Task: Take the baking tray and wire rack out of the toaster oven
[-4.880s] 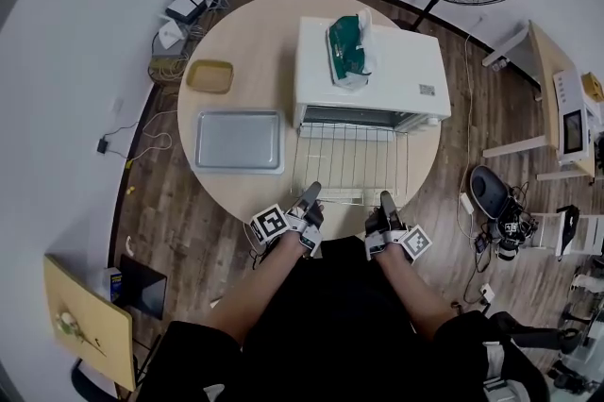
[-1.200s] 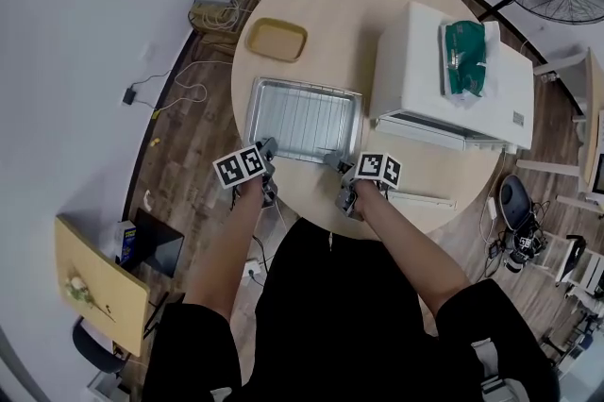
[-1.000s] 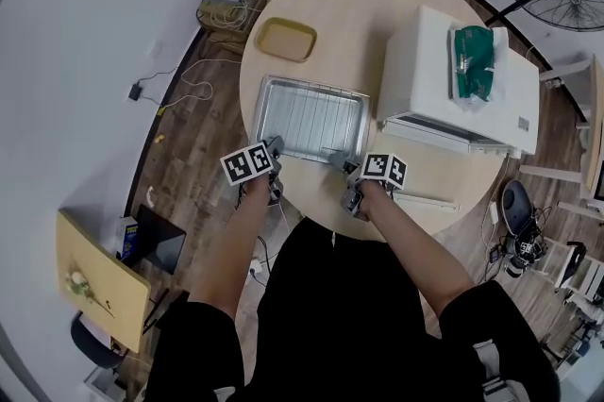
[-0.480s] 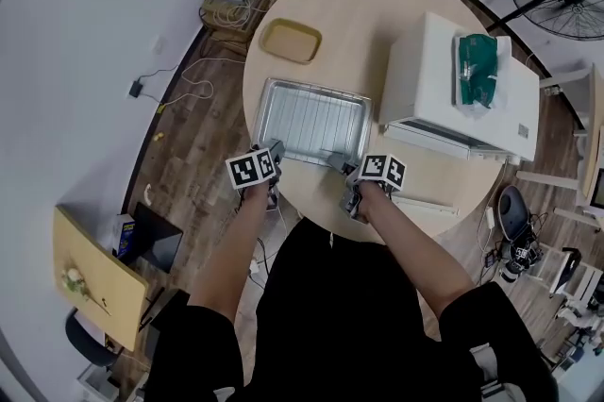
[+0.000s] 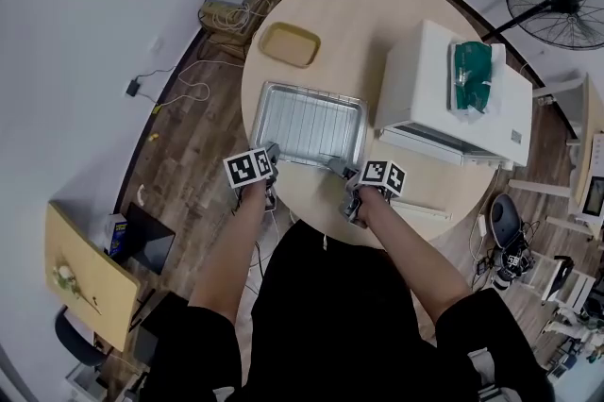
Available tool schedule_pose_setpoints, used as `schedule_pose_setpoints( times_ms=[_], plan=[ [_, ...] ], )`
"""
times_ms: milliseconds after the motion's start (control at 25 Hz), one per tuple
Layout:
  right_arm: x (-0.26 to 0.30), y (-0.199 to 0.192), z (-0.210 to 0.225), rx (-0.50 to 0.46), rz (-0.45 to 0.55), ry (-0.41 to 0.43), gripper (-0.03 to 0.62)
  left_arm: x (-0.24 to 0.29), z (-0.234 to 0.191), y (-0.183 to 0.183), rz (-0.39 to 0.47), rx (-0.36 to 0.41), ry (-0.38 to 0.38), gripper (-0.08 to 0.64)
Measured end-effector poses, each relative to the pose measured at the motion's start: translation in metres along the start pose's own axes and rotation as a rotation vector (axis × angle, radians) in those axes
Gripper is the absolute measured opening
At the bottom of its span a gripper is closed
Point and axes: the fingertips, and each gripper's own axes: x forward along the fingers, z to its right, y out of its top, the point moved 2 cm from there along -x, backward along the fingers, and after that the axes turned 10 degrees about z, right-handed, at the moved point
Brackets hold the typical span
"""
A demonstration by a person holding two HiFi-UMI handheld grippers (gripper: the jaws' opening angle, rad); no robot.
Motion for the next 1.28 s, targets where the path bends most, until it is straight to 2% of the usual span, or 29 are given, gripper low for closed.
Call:
schedule_pose_setpoints(
  times_ms=[160,320,440,560,680,920,1000,1080,1160,1280],
  plan=[
    [-0.007,0.001,-0.005,-0.004,-0.004,0.031,0.360,-0.001,-0.001,-0.002,0.003,0.016,0.001,0.302],
    [-0.008,-0.007,-0.013,-0.026,-0.023,0.057,0.360,-0.004,-0.007,0.002,0.012,0.050,0.045,0.302],
    [-0.015,-0.007,-0.017,-0.088,0.012,0.069,0.360,-0.009,-0.010,0.007,0.032,0.051,0.050,0.302],
    [-0.029,-0.001,-0.019,-0.220,0.095,0.067,0.360,-0.018,-0.009,0.011,0.058,0.039,0.024,0.302],
    [-0.054,0.003,-0.022,-0.311,0.188,0.082,0.359,-0.038,-0.002,0.015,0.110,0.038,-0.025,0.302],
    [-0.142,0.023,-0.017,-0.433,0.424,0.148,0.357,-0.105,0.041,0.011,0.283,0.138,-0.169,0.302],
    [-0.174,0.030,-0.013,-0.484,0.492,0.135,0.356,-0.124,0.055,0.005,0.315,0.108,-0.208,0.301],
    [-0.205,0.035,-0.002,-0.515,0.534,0.073,0.354,-0.141,0.070,-0.003,0.338,0.080,-0.236,0.294],
    [-0.236,0.040,0.012,-0.519,0.560,0.006,0.350,-0.156,0.094,-0.011,0.373,0.118,-0.262,0.250],
    [-0.279,0.050,0.025,-0.510,0.615,-0.028,0.299,-0.182,0.137,-0.018,0.446,0.230,-0.321,0.098]
  ],
)
